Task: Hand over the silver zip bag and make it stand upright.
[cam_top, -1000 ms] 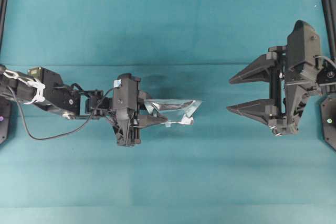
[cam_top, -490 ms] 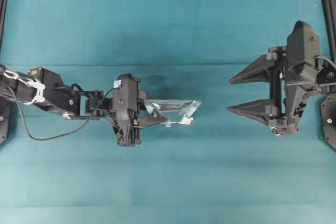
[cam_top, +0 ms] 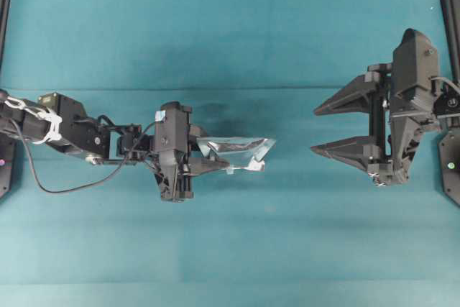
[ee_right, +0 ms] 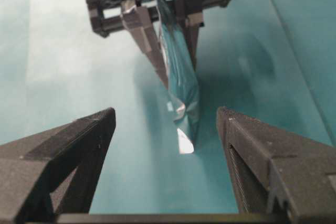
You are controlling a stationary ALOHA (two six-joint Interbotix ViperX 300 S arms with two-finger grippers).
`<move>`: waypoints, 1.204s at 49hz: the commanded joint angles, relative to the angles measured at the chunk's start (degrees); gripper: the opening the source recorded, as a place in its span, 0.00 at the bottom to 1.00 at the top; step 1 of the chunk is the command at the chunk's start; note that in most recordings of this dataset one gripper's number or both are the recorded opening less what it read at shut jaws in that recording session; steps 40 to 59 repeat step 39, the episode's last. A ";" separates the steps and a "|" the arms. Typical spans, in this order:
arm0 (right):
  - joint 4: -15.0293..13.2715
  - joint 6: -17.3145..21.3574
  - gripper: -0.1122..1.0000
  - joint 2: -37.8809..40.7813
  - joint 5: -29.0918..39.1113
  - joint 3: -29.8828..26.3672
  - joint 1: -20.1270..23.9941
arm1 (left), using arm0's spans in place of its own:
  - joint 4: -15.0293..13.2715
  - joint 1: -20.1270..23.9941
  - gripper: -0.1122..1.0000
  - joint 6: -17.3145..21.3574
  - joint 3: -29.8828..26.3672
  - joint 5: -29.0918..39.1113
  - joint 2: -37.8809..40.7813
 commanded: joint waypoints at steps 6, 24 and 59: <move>0.09 0.62 0.86 -0.18 -0.62 -0.53 0.09 | 0.09 -0.26 0.35 -0.09 -0.35 -0.18 -0.18; 0.09 0.62 0.86 -0.18 -0.35 -0.53 0.18 | 0.09 -0.26 0.35 -0.09 0.09 -0.18 -0.18; 0.09 0.62 0.86 -0.18 -0.35 -0.35 0.26 | 0.09 -0.26 0.35 -0.09 0.09 -0.09 -0.18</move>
